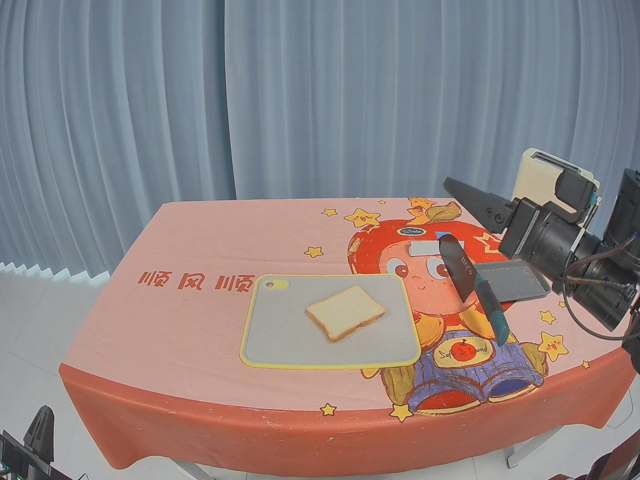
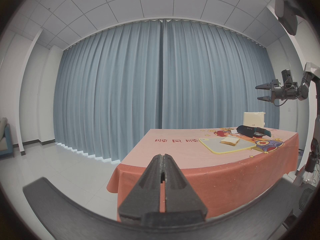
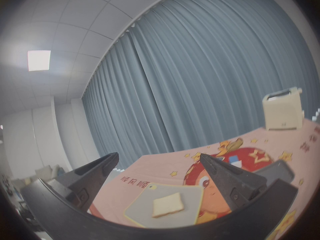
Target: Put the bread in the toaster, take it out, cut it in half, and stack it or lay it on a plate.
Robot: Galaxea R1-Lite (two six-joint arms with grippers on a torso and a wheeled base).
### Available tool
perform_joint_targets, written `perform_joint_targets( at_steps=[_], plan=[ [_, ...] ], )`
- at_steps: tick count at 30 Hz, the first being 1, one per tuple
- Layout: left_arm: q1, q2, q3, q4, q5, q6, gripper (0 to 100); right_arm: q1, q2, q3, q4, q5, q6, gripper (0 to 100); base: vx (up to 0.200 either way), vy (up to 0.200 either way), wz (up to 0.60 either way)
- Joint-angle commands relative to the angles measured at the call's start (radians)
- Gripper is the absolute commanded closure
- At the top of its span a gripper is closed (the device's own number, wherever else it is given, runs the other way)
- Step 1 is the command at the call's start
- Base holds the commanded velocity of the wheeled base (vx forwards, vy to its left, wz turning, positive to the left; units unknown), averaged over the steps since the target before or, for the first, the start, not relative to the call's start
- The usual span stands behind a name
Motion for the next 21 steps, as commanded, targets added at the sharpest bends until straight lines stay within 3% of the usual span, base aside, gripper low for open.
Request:
perform_joint_targets(
  at_steps=[1,6,21],
  plan=[
    [0.001,-0.004,0.018,0.0,0.0,0.0,100,-0.058,-0.039,0.022,-0.005,0.011,-0.077,0,0.0,0.0,0.0],
    [0.001,-0.004,0.018,0.0,0.0,0.0,100,-0.056,-0.045,0.056,-0.012,0.008,-0.13,0,0.0,0.0,0.0],
    [0.001,-0.004,0.018,0.0,0.0,0.0,100,-0.087,-0.033,0.047,-0.009,-0.024,-0.156,0,0.0,0.0,0.0]
  ],
)
